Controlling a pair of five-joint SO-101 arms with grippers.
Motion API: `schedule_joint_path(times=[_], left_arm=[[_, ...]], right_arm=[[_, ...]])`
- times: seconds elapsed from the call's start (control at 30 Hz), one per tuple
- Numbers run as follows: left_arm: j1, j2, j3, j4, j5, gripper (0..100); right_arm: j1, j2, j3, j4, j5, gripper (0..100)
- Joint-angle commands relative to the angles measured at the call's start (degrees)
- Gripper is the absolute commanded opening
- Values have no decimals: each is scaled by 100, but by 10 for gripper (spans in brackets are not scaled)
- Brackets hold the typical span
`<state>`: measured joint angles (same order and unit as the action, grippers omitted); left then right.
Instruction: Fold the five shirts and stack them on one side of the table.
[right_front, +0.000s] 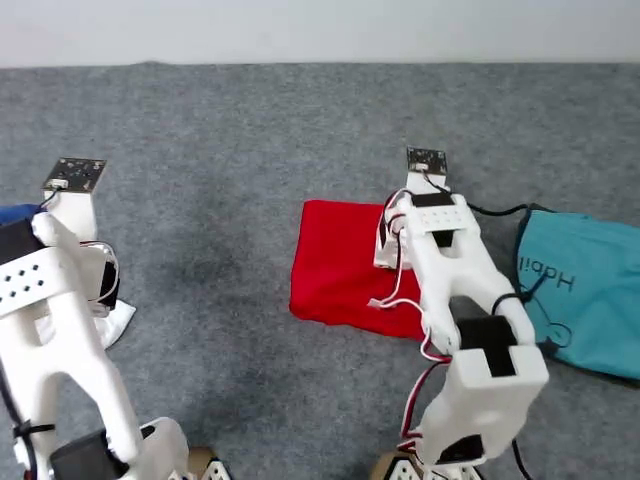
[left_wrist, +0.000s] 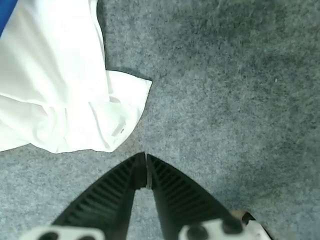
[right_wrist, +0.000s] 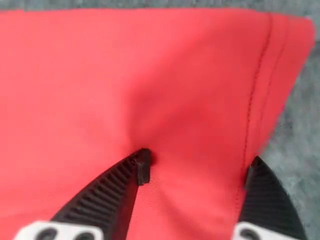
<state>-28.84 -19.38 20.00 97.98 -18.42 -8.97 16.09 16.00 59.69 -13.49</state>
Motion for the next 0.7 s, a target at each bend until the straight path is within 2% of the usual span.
schedule_joint_path(times=[0.0,0.1,0.33,0.4,0.47,0.67], left_arm=[[-26,-211,-22,35,-26,5],[-26,-211,-22,35,-26,5],[-26,-211,-22,35,-26,5],[-26,-211,-22,35,-26,5],[-26,-211,-22,35,-26,5],[-26,-211,-40,35,-35,5]], right_arm=[[13,391,-290,418,-53,124],[4,778,-835,857,615,5],[391,646,-1090,1086,897,10],[505,356,-1081,1130,1292,10],[629,66,-1108,1226,1987,10],[1077,-251,-1582,875,4888,10]])
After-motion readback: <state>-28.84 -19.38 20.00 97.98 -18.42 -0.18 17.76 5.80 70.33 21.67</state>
